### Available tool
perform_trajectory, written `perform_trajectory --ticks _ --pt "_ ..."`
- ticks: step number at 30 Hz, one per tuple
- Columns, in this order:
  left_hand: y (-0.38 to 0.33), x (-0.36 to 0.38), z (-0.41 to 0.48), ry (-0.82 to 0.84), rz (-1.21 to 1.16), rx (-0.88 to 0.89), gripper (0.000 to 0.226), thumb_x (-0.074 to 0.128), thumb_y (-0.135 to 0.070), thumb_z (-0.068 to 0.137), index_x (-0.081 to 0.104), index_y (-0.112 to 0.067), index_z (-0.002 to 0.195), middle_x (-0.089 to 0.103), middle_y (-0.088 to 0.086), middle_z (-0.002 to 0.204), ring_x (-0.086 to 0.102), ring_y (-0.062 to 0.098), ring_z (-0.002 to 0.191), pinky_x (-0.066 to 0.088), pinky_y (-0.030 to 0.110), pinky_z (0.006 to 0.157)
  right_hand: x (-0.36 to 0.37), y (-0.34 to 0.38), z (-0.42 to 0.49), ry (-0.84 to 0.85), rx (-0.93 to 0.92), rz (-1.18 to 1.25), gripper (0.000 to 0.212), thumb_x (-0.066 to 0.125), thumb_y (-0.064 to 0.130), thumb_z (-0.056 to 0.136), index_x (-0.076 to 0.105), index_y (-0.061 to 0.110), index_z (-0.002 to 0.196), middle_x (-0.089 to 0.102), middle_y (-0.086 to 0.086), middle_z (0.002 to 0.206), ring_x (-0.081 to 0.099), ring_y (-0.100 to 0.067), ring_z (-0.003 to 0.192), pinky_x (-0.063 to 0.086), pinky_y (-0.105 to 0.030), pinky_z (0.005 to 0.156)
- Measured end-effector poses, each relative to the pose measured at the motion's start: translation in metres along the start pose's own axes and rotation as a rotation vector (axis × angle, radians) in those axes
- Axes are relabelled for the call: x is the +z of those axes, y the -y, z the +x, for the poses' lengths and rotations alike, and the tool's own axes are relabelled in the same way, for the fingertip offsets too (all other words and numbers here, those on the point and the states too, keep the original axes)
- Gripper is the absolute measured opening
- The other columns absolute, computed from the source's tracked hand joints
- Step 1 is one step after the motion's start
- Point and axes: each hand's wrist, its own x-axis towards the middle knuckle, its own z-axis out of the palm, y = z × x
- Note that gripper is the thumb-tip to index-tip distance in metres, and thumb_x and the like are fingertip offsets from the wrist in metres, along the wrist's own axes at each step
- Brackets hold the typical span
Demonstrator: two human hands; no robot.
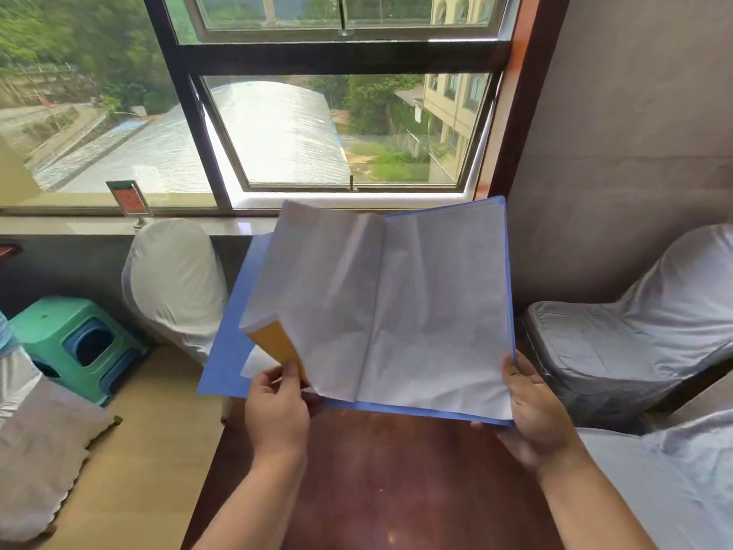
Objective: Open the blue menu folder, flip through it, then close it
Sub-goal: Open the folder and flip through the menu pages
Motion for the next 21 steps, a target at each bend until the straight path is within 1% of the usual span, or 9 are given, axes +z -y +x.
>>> perform_trajectory --ticks 3,5,7,9,10,12,15,19,21 --pt "0.003 -0.006 -0.001 -0.076 0.127 0.033 0.014 0.066 -0.031 0.099 0.060 -0.019 0.094 0.070 0.004 0.076 0.066 0.020 0.059 0.051 0.033 0.052 0.001 -0.002 0.003 0.005 0.007 -0.002 0.032 0.054 0.034 0.105 0.077 0.023 0.124 0.078 -0.013 0.128 0.080 -0.038 0.099 0.063 -0.039 0.042" --pt "-0.001 -0.006 -0.010 -0.155 0.314 0.201 0.019 0.067 -0.036 0.093 0.050 -0.030 0.089 0.063 -0.004 0.080 0.065 0.021 0.072 0.049 0.036 0.060 0.002 -0.005 0.004 0.009 0.017 0.005 0.033 0.054 0.035 0.105 0.075 0.023 0.126 0.078 -0.013 0.129 0.080 -0.039 0.101 0.064 -0.040 0.043" --pt "-0.008 -0.003 -0.024 -0.109 0.483 0.544 0.024 0.068 -0.036 0.090 0.044 -0.033 0.090 0.055 -0.011 0.076 0.059 0.018 0.068 0.050 0.040 0.065 0.005 -0.007 0.006 0.001 0.030 0.009 0.033 0.056 0.037 0.103 0.075 0.023 0.126 0.078 -0.013 0.129 0.079 -0.040 0.102 0.064 -0.042 0.044" --pt "-0.011 0.008 -0.038 0.082 0.652 0.949 0.017 0.068 -0.036 0.089 0.053 -0.030 0.095 0.055 -0.013 0.080 0.056 0.016 0.073 0.046 0.033 0.072 0.009 -0.009 0.007 0.000 0.034 0.014 0.031 0.057 0.037 0.102 0.078 0.024 0.121 0.079 -0.012 0.126 0.080 -0.038 0.099 0.064 -0.042 0.043" --pt "-0.012 0.016 -0.045 0.200 0.735 1.074 0.018 0.068 -0.040 0.089 0.059 -0.028 0.097 0.058 -0.011 0.085 0.057 0.016 0.080 0.046 0.031 0.076 0.012 -0.011 0.007 0.005 0.037 0.022 0.029 0.057 0.035 0.102 0.079 0.024 0.119 0.080 -0.012 0.124 0.081 -0.037 0.098 0.063 -0.041 0.043" --pt "-0.012 0.034 -0.055 0.371 0.915 1.122 0.036 0.067 -0.056 0.085 0.068 -0.027 0.106 0.063 -0.006 0.097 0.058 0.020 0.093 0.047 0.035 0.085 0.018 -0.013 0.007 0.019 0.039 0.050 0.030 0.055 0.033 0.105 0.079 0.021 0.118 0.081 -0.014 0.120 0.081 -0.037 0.095 0.064 -0.040 0.044" --pt "-0.012 0.053 -0.063 0.435 1.062 1.031 0.056 0.060 -0.073 0.081 0.069 -0.031 0.117 0.062 -0.006 0.107 0.059 0.022 0.102 0.049 0.041 0.090 0.029 -0.013 0.005 0.065 0.024 0.089 0.034 0.054 0.033 0.102 0.078 0.015 0.119 0.082 -0.018 0.117 0.081 -0.038 0.094 0.066 -0.041 0.053" --pt "-0.013 0.056 -0.060 0.422 1.043 1.046 0.042 0.058 -0.067 0.086 0.071 -0.035 0.109 0.061 -0.005 0.103 0.060 0.024 0.098 0.050 0.042 0.085 0.032 -0.009 0.003 0.090 0.001 0.076 0.034 0.051 0.031 0.102 0.082 0.020 0.109 0.082 -0.019 0.110 0.081 -0.036 0.079 0.061 -0.039 0.043" --pt "-0.013 0.057 -0.058 0.408 1.005 1.086 0.028 0.063 -0.056 0.090 0.074 -0.032 0.099 0.064 -0.004 0.096 0.062 0.026 0.091 0.053 0.045 0.079 0.031 -0.010 0.003 0.090 0.001 0.103 0.035 0.050 0.028 0.103 0.082 0.017 0.110 0.082 -0.020 0.111 0.081 -0.035 0.085 0.065 -0.040 0.052"
